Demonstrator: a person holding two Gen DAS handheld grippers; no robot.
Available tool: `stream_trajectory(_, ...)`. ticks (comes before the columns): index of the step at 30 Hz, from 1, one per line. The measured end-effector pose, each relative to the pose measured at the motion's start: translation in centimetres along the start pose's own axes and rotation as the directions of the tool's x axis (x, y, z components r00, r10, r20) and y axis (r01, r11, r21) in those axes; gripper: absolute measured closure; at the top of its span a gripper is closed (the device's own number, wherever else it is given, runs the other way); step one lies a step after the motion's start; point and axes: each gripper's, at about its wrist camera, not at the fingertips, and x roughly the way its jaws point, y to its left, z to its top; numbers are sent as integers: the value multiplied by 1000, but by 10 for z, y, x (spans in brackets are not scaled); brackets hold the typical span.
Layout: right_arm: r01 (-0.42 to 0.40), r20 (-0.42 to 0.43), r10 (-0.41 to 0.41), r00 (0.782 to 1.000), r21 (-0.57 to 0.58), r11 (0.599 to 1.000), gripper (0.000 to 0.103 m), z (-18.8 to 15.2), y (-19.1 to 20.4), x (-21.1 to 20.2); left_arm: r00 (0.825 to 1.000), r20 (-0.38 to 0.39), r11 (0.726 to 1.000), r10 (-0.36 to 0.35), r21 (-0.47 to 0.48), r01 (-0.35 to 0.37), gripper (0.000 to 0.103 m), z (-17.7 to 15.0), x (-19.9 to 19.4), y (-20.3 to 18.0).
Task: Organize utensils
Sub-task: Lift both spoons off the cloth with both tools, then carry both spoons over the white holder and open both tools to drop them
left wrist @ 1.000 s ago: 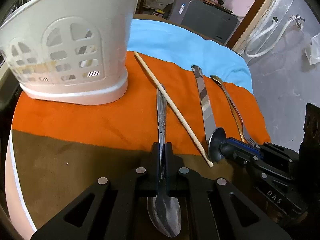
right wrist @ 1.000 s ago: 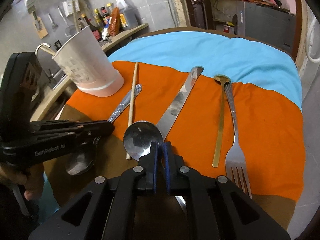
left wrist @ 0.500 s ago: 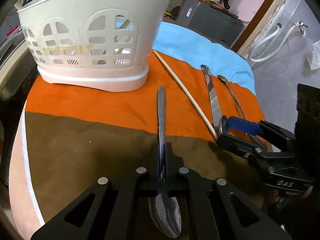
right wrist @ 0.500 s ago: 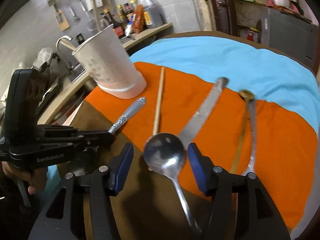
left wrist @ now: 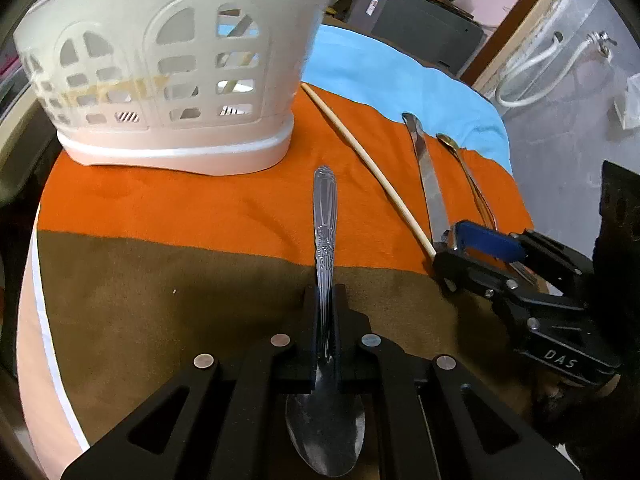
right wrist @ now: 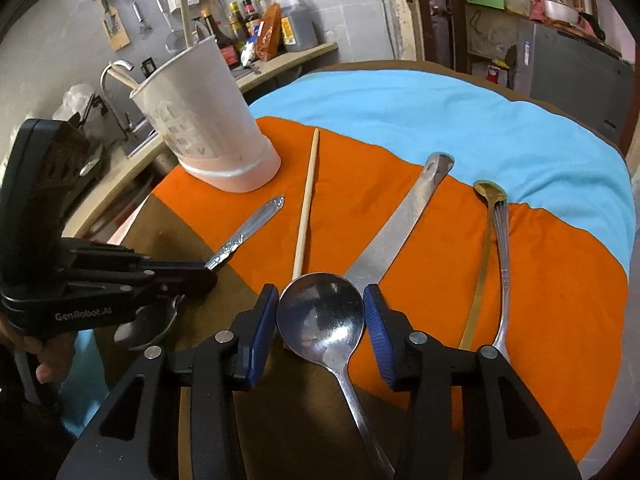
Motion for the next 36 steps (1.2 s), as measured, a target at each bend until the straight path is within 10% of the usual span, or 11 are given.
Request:
stream_trajectory(10,56,181,-75,981,109,992,63,-13,8,-39,975,213,998,-56,-12,60,100,-21,-30,-6)
stream_trajectory(36,-172,622,41,782,152,973,62,59,57,-111,768,636,995,-69,-11,98,100,12,-167,24)
